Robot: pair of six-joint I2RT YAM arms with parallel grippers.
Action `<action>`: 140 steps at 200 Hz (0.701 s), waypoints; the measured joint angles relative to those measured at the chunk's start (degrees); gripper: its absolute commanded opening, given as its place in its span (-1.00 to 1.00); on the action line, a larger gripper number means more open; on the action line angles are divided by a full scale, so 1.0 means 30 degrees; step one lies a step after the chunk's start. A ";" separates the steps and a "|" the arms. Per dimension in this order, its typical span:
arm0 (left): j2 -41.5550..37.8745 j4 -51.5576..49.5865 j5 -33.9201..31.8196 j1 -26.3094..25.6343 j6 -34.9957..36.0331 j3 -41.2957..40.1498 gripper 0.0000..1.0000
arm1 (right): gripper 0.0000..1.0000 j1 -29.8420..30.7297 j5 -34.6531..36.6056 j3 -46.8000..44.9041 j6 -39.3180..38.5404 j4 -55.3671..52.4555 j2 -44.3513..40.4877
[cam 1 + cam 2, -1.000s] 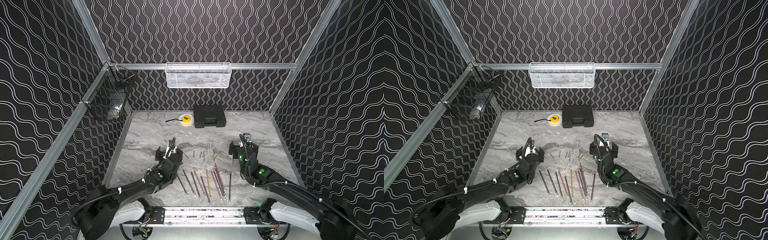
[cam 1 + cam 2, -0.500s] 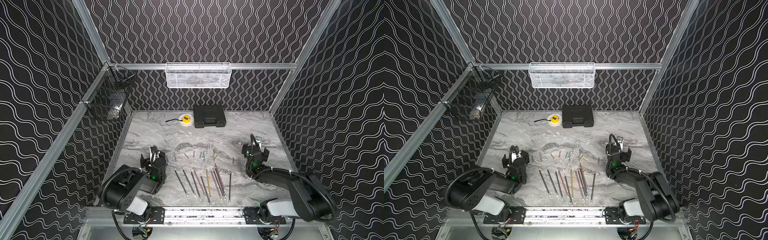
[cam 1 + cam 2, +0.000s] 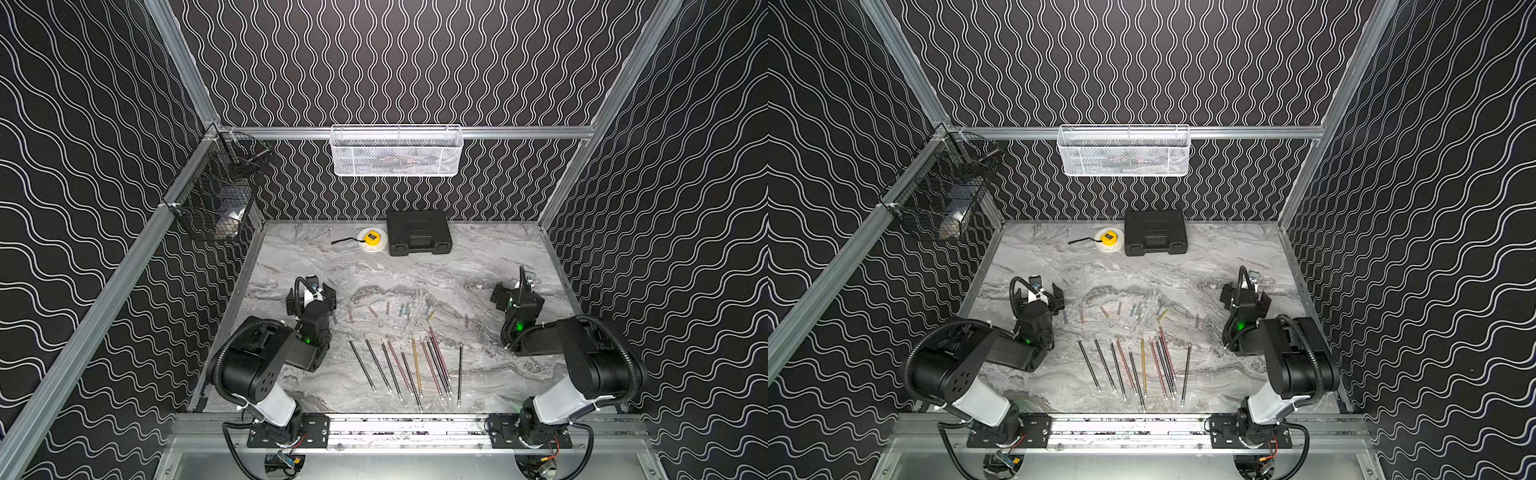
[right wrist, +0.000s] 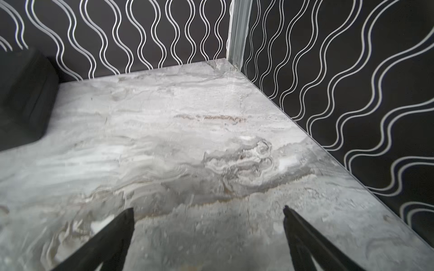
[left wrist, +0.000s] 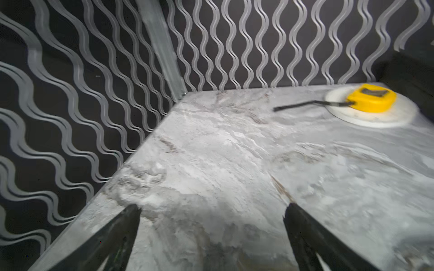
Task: Remove the protective cover of the pencils
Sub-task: Reset both arms
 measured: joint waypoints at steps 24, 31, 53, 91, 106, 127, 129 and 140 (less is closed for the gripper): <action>-0.0138 -0.0984 0.1770 0.1035 -0.0357 0.0168 0.99 | 1.00 -0.0765 -0.1501 -0.0597 0.0386 0.0809 0.0903; -0.0138 -0.1457 0.2157 0.1348 -0.0612 0.0321 0.99 | 1.00 -0.0787 -0.1836 -0.0678 0.0437 0.0481 0.0772; 0.0707 -0.1792 0.3963 0.2455 -0.1115 0.1071 0.99 | 1.00 -0.0801 -0.2368 -0.0787 0.0714 0.1253 0.0670; 0.0794 -0.3038 0.5173 0.2754 -0.1566 0.1093 0.99 | 1.00 -0.0838 -0.3002 -0.0095 0.0714 0.0590 0.0699; 0.0823 -0.2856 0.5231 0.2769 -0.1588 0.0998 0.99 | 0.99 -0.0845 -0.3206 -0.0197 0.0707 0.0758 0.0940; 0.0845 -0.2856 0.5421 0.2718 -0.1588 0.1005 0.99 | 1.00 -0.0852 -0.3206 -0.0175 0.0707 0.0576 0.0940; 0.0845 -0.2856 0.5428 0.2696 -0.1588 0.1005 0.99 | 0.99 -0.0852 -0.3206 -0.0175 0.0707 0.0583 0.0940; 0.0867 -0.2841 0.5515 0.2645 -0.1581 0.1005 0.99 | 0.99 -0.0852 -0.3213 -0.0175 0.0699 0.0605 0.0969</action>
